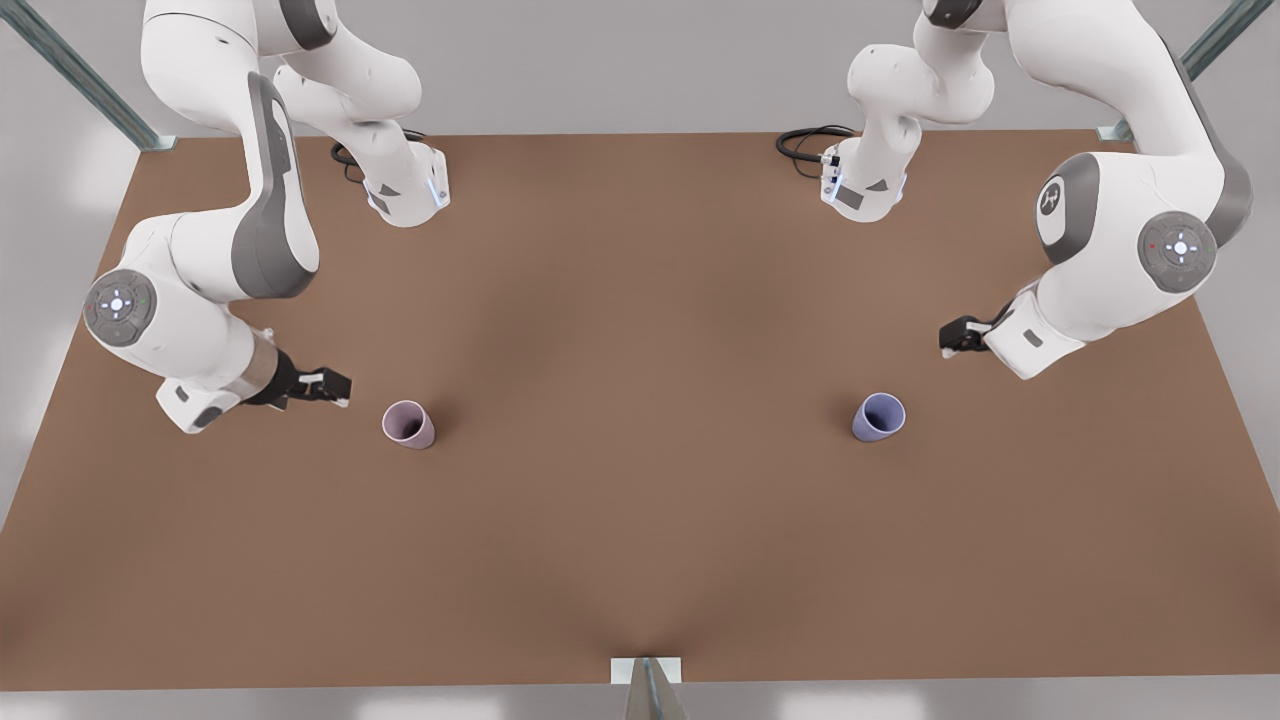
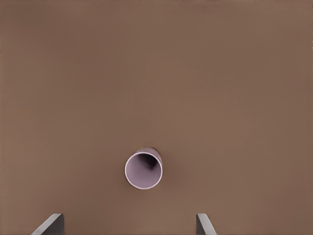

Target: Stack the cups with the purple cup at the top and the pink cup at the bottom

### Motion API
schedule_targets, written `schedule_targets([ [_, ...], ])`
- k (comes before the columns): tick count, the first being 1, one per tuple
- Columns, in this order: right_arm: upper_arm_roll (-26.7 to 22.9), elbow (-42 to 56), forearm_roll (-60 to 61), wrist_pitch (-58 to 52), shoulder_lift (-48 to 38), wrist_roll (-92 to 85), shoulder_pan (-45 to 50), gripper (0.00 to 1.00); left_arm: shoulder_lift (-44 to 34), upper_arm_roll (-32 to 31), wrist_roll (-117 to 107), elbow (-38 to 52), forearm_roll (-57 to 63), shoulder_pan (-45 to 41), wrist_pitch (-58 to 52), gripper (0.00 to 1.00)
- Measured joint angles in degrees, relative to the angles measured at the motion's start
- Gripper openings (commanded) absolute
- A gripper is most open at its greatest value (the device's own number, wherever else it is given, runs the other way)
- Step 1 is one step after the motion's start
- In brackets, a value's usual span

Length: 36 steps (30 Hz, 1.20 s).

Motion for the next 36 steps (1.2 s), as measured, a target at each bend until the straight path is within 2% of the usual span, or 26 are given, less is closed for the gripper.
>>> schedule_targets([
  [5, 0.00, -0.26, 0.04, 1.85, 0.83, 0.35, -0.04, 1.00, 1.54, 0.15, 0.03, -0.31, 0.02, 0.04, 0.55, 1.00],
  [9, 0.00, -0.99, 0.12, 4.52, 5.25, 0.65, -0.17, 1.00, 1.88, 0.01, 0.17, -0.65, -0.08, 0.00, -0.02, 1.00],
  [17, 2.62, -12.08, 0.83, 11.03, 4.65, 1.10, 2.36, 1.00, 1.66, -0.03, 0.38, -0.53, 0.01, -0.08, -0.54, 1.00],
  [26, 2.45, -14.30, 0.95, 14.37, 7.81, 1.34, 0.97, 1.00, 1.61, -0.60, 0.53, -0.45, 0.16, -0.14, -1.15, 1.00],
  [34, 2.52, -21.34, 1.19, 17.15, 7.95, 0.52, -3.08, 1.00, 1.65, -0.65, 0.63, -0.37, 0.23, -0.08, -1.33, 1.00],
  [36, 2.54, -21.76, 1.89, 18.54, 8.90, 0.14, -3.23, 0.95, 1.51, -0.65, 0.65, -0.36, 0.26, -0.09, -1.36, 1.00],
])
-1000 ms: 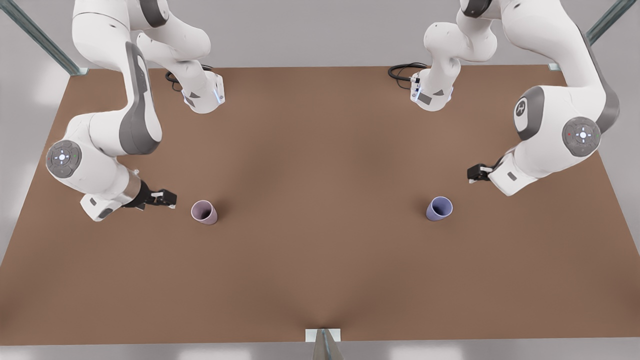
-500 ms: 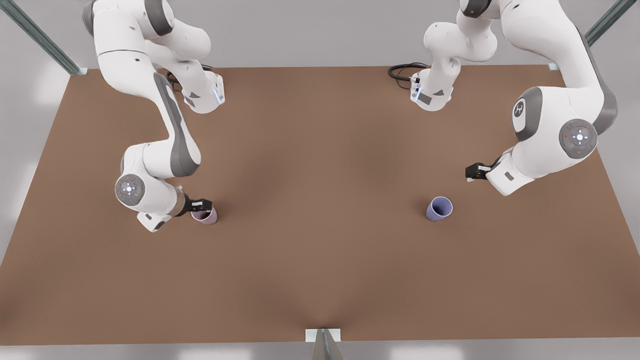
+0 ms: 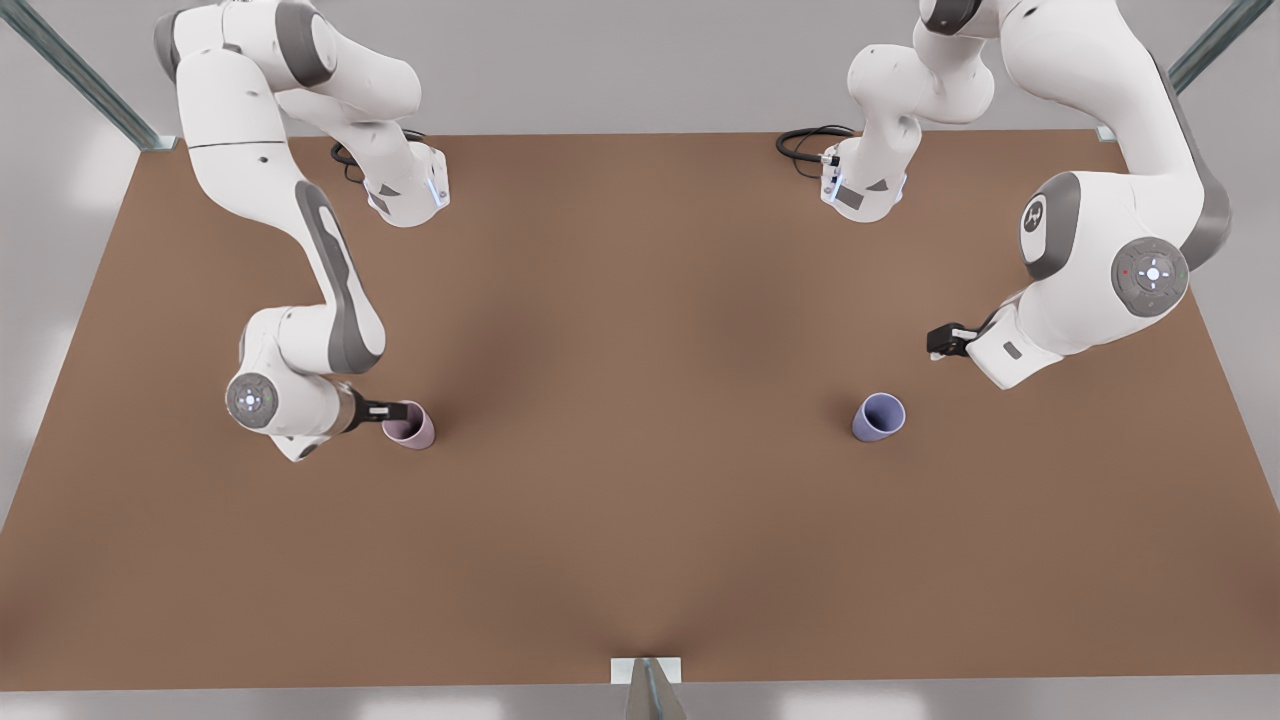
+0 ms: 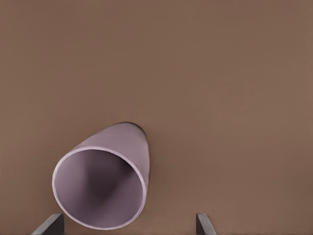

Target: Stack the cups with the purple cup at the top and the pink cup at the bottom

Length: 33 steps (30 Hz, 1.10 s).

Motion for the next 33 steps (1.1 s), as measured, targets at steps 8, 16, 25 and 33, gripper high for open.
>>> schedule_targets([
  [8, 0.09, -0.55, 1.19, 4.20, 4.21, -1.59, 0.07, 0.79, 0.11, 0.00, 0.06, 0.00, 0.04, 0.01, -0.06, 1.00],
  [16, 0.09, -0.20, 2.14, 6.73, 6.41, -3.87, 0.41, 0.21, 0.26, 0.00, 0.11, -0.06, 0.04, 0.01, 0.03, 1.00],
  [25, 0.89, 14.56, 1.80, 2.22, 6.41, -2.65, 10.34, 0.21, 0.21, 0.00, 0.14, -0.06, 0.09, 0.01, 0.03, 1.00],
  [33, 6.29, 57.38, 2.03, -7.09, 31.97, 6.22, 25.24, 0.21, 1.53, 0.00, 0.15, -0.15, 0.68, 0.01, 0.42, 1.00],
])
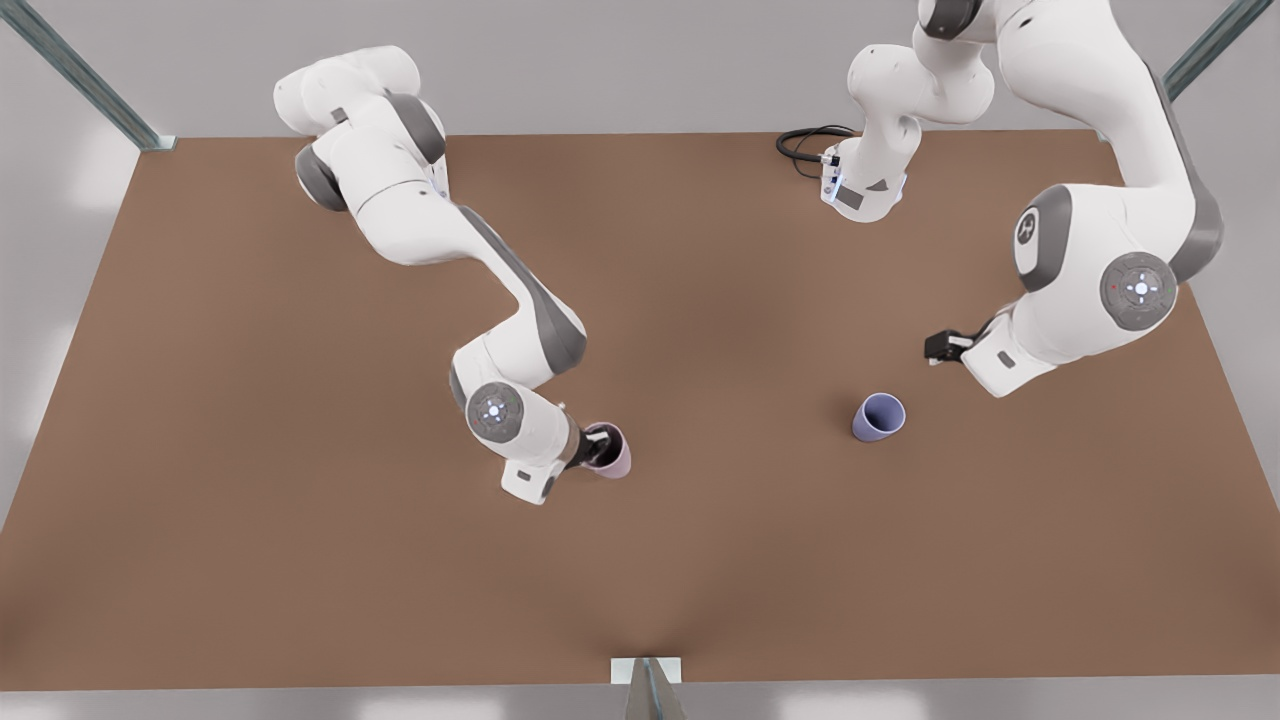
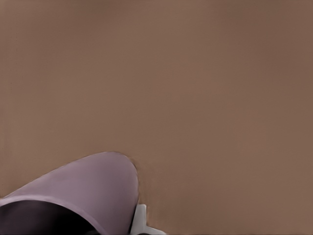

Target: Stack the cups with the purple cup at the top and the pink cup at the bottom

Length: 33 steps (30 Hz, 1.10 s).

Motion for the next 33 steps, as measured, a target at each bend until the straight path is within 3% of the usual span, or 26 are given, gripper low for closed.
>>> schedule_targets([
  [4, 3.46, 8.46, 0.07, 5.01, 10.10, 7.34, 5.68, 0.21, 2.72, -0.06, -0.11, 0.03, 0.12, -0.06, 1.60, 1.00],
  [7, 3.63, 9.57, 0.06, 10.81, 13.61, 12.82, 9.72, 0.21, 2.04, -0.54, -0.30, -7.19, 0.12, -1.52, 6.42, 1.00],
  [13, -3.59, 9.14, -0.30, 13.43, 14.40, 22.01, 13.45, 0.21, 2.14, -0.02, -0.38, -18.50, -0.19, -0.94, 18.66, 1.00],
  [14, -3.96, 9.13, -0.35, 13.32, 14.37, 23.29, 13.51, 0.36, 2.37, 0.12, -0.36, -20.52, -0.26, -0.42, 20.82, 1.00],
  [15, -4.08, 9.12, -0.49, 13.20, 14.35, 24.56, 13.54, 0.62, 2.95, 0.16, -0.35, -21.95, -0.34, 0.50, 22.97, 1.00],
  [16, -4.08, 9.12, -0.61, 13.11, 14.35, 25.78, 13.56, 0.81, 3.66, 0.20, -0.33, -22.90, -0.42, 1.53, 25.05, 1.00],
  [17, -4.07, 9.12, -0.73, 13.02, 14.34, 26.95, 13.57, 0.91, 4.40, 0.21, -0.31, -23.90, -0.48, 2.07, 27.16, 1.00],
  [22, -3.85, 9.12, -0.86, 12.81, 14.35, 31.97, 13.58, 0.94, 6.68, 0.14, -0.26, -29.81, -2.68, 2.38, 36.75, 1.00],
  [31, -3.78, 8.75, -0.51, 13.04, 13.01, 37.69, 13.69, 1.00, 10.42, -0.33, -0.17, -31.04, -5.73, 2.30, 44.69, 1.00],
  [32, -3.95, 8.54, -0.56, 12.56, 12.22, 38.17, 13.69, 1.00, 10.64, -0.42, -0.16, -31.02, -5.91, 2.29, 45.09, 0.95],
  [33, -4.14, 8.35, -0.63, 11.98, 11.36, 38.61, 13.65, 1.00, 10.90, -0.58, -0.17, -30.96, -6.04, 2.30, 45.41, 0.67],
])
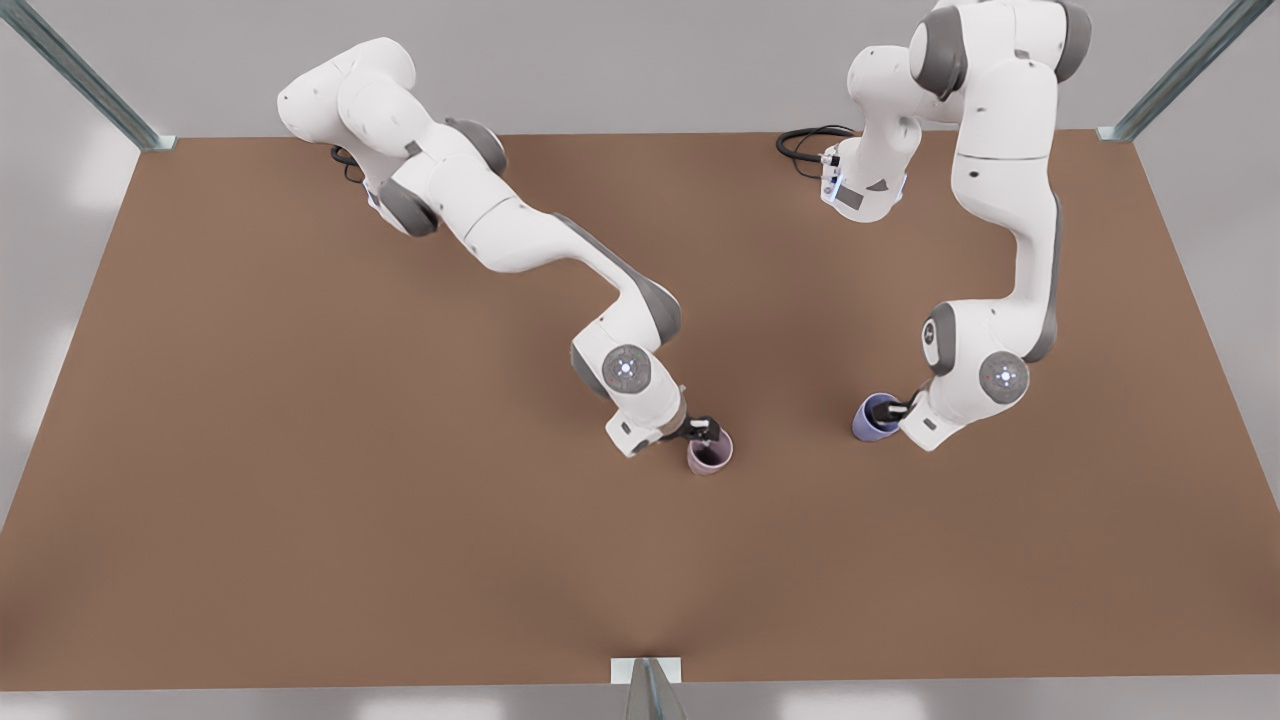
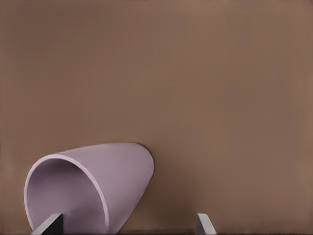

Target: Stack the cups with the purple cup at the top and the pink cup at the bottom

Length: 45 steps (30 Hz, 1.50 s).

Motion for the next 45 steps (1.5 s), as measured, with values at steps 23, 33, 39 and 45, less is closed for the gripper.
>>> schedule_targets([
  [23, -2.98, -54.80, -6.99, -18.74, -61.28, -35.88, -37.94, 1.00, -2.68, -5.72, -13.68, 23.68, -0.06, -12.90, -21.33, 0.21],
  [33, -1.87, -49.67, -7.82, -19.73, -57.96, -48.58, -37.64, 1.00, 10.54, -8.72, -29.77, 39.94, -0.26, -16.14, -25.53, 0.21],
  [39, -1.89, -48.04, -7.72, -21.64, -56.58, -46.94, -38.24, 1.00, 13.26, -8.70, -36.30, 40.43, -0.16, -16.17, -23.30, 0.21],
  [45, -1.88, -48.00, -7.64, -22.47, -56.49, -45.74, -38.09, 1.00, 14.15, -8.71, -40.95, 40.07, -0.14, -16.19, -20.81, 0.21],
])
